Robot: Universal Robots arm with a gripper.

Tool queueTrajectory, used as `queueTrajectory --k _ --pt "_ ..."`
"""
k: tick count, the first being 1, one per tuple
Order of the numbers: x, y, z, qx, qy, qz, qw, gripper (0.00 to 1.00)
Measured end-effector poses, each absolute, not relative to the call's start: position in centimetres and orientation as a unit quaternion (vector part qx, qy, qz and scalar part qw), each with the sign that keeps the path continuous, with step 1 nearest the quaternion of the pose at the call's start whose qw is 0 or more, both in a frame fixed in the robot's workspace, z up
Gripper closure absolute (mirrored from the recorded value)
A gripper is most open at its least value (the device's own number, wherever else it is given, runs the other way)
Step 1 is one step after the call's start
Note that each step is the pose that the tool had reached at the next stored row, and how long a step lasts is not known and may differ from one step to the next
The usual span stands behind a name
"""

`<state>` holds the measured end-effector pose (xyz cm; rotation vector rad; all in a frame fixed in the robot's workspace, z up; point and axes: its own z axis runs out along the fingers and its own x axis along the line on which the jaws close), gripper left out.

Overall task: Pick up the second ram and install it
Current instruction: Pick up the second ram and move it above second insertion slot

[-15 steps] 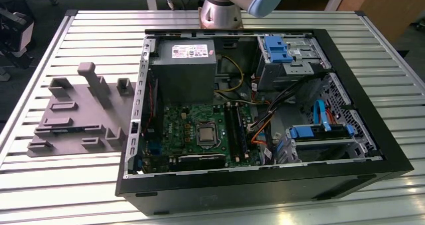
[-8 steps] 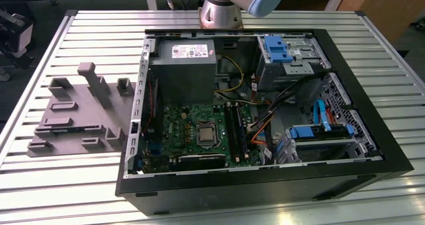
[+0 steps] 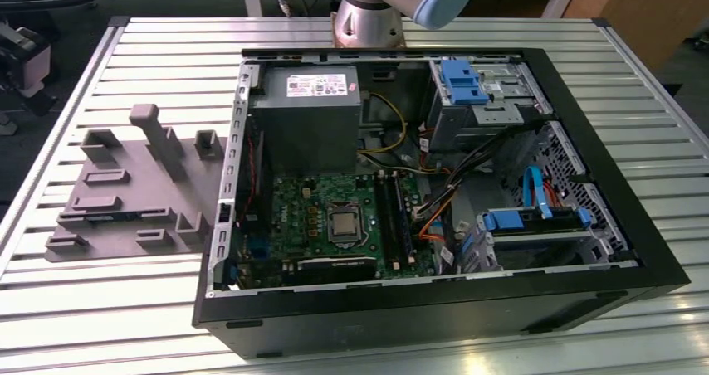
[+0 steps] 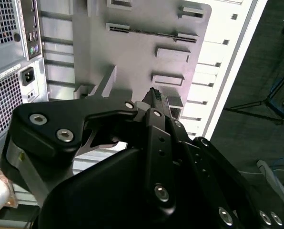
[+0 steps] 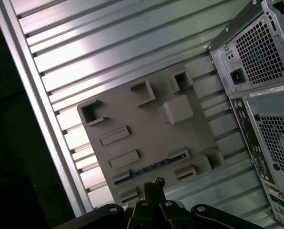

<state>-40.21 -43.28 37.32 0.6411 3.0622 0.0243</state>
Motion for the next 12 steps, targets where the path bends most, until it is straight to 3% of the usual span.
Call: queueTrajectory --k 12 --pt "-40.22 -43.28 37.28 0.271 0.962 0.007 0.007 0.89"
